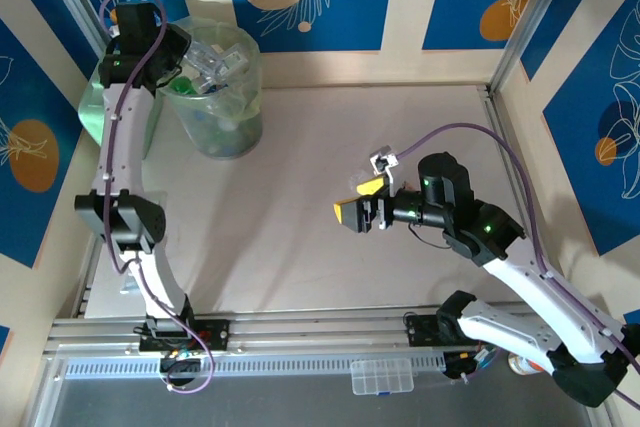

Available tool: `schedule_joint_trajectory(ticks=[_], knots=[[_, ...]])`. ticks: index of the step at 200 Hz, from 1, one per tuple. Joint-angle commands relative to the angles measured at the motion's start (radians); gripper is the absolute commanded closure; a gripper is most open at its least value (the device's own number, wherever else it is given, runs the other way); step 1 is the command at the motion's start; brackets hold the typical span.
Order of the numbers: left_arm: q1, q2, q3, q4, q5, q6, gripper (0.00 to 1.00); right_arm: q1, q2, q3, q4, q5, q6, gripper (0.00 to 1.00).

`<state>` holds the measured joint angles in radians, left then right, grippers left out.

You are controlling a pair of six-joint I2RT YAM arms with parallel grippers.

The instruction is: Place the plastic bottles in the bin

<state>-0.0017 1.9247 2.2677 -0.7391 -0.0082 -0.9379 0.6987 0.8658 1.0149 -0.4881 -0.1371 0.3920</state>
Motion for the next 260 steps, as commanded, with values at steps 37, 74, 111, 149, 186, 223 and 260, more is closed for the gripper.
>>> schedule_joint_trajectory(ticks=[37, 74, 111, 149, 186, 223, 260], knots=[[0.016, 0.095, 0.066, -0.158, 0.016, -0.003, 0.60, -0.006, 0.026, 0.027, -0.003, 0.005, -0.013, 0.08], [0.038, 0.118, 0.053, -0.149, 0.056, -0.057, 0.44, -0.005, 0.058, 0.034, -0.003, -0.005, -0.007, 0.08], [0.056, 0.107, 0.055, -0.130, 0.081, -0.091, 0.25, -0.007, 0.046, 0.034, -0.003, 0.003, -0.013, 0.08], [0.070, 0.070, 0.055, -0.121, 0.086, -0.101, 0.20, -0.007, 0.033, 0.031, -0.011, 0.016, -0.018, 0.08], [0.072, 0.027, 0.054, -0.101, 0.095, -0.082, 0.20, -0.008, 0.029, 0.027, -0.010, 0.020, -0.020, 0.08], [0.067, -0.019, 0.045, -0.078, 0.150, -0.044, 0.24, -0.011, 0.021, 0.028, -0.019, 0.048, -0.023, 0.08], [0.019, -0.103, -0.060, -0.038, 0.229, 0.024, 0.35, -0.038, 0.030, 0.025, -0.071, 0.144, -0.003, 0.09]])
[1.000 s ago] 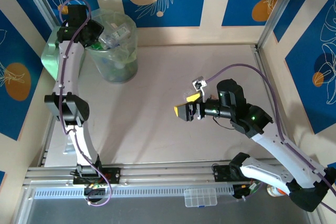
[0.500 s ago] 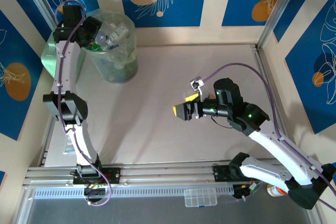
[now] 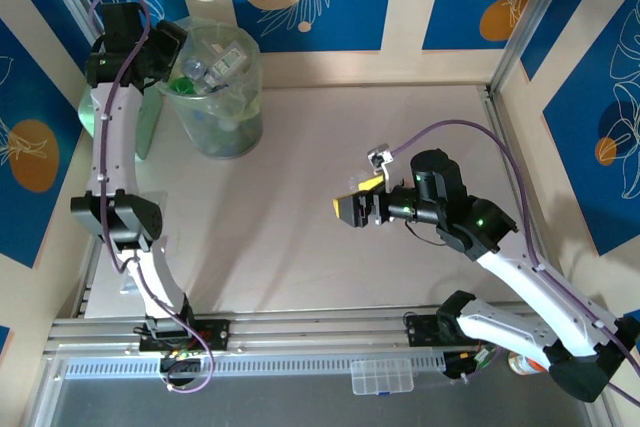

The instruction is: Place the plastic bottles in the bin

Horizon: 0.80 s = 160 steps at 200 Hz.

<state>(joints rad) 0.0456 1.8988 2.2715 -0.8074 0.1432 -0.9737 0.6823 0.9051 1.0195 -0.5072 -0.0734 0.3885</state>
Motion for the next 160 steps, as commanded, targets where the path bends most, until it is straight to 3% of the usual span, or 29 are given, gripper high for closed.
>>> schedule_joint_trajectory(ticks=[1, 33, 62, 76, 103, 135, 160], knots=[[-0.030, -0.081, -0.069, 0.031, 0.080, 0.060, 0.35, -0.023, -0.009, 0.020, -0.053, 0.084, 0.002, 0.10], [-0.132, -0.215, -0.253, 0.100, 0.159, 0.099, 0.29, -0.112, 0.041, 0.004, -0.126, 0.130, 0.045, 0.11], [-0.317, -0.322, -0.442, 0.117, 0.099, 0.167, 0.27, -0.191, 0.115, -0.023, -0.163, 0.117, 0.065, 0.12], [-0.384, -0.382, -0.603, 0.226, 0.153, 0.145, 0.25, -0.209, 0.162, -0.034, -0.166, 0.121, 0.053, 0.12], [-0.454, -0.437, -0.885, 0.497, 0.372, 0.049, 0.24, -0.224, 0.278, -0.008, -0.191, 0.177, 0.021, 0.12], [-0.537, -0.447, -1.000, 0.480, 0.388, 0.168, 0.24, -0.216, 0.426, 0.051, -0.206, 0.280, 0.022, 0.06], [-0.541, -0.504, -1.136, 0.612, 0.437, 0.198, 0.21, -0.191, 0.537, 0.094, -0.230, 0.427, 0.014, 0.02]])
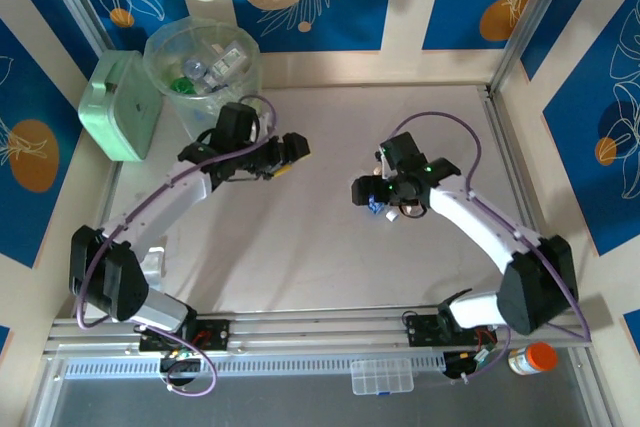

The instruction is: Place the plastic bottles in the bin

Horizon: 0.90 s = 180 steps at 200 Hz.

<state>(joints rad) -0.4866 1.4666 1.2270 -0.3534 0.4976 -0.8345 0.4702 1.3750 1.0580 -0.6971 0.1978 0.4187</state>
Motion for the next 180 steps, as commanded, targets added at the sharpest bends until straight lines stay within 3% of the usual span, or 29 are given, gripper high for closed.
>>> schedule_joint_trajectory(ticks=[1, 22, 59, 108, 180], knots=[[-0.009, -0.074, -0.097, 0.165, 0.085, 0.059, 0.21, 0.022, 0.071, 0.055, -0.041, 0.161, -0.017, 0.02], [-0.009, -0.115, -0.138, 0.207, 0.115, 0.090, 0.20, 0.033, 0.144, 0.066, -0.013, 0.197, -0.030, 0.01], [-0.009, -0.151, -0.106, 0.078, 0.091, 0.200, 0.20, 0.037, 0.256, 0.094, 0.033, 0.254, -0.053, 0.01], [-0.006, -0.165, -0.135, 0.057, 0.092, 0.236, 0.20, 0.079, 0.344, 0.132, 0.058, 0.184, -0.090, 0.00], [-0.001, -0.151, -0.142, 0.057, 0.076, 0.228, 0.20, 0.089, 0.411, 0.111, 0.077, 0.179, -0.089, 0.14]])
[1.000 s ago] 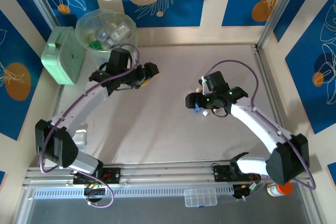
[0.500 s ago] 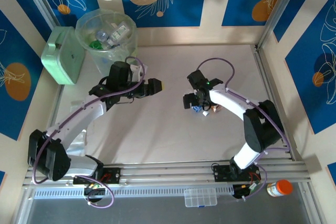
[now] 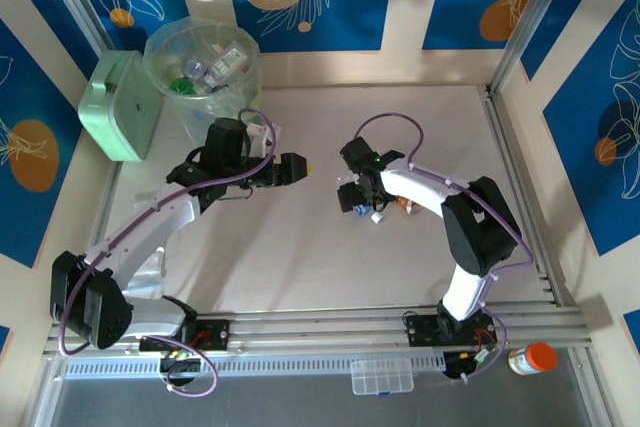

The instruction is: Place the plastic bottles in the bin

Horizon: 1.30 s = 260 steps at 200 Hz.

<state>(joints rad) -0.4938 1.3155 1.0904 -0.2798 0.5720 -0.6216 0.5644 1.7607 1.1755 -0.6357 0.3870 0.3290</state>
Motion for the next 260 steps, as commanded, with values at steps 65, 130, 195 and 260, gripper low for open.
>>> schedule_joint_trajectory(ticks=[65, 130, 195, 260], knots=[[0.006, 0.015, -0.013, -0.016, -0.012, -0.011, 0.20, 0.011, 0.040, 0.006, 0.040, -0.050, -0.016, 0.31], [0.006, -0.013, -0.012, -0.036, -0.066, 0.006, 0.20, 0.070, -0.121, -0.056, 0.075, -0.095, -0.018, 0.51], [-0.004, -0.096, -0.064, 0.069, -0.113, 0.038, 0.00, 0.013, -0.483, -0.172, 0.163, -0.429, 0.062, 0.51], [-0.082, -0.093, -0.115, 0.434, 0.076, -0.064, 0.00, -0.035, -0.692, -0.248, 0.311, -0.829, 0.203, 0.51]])
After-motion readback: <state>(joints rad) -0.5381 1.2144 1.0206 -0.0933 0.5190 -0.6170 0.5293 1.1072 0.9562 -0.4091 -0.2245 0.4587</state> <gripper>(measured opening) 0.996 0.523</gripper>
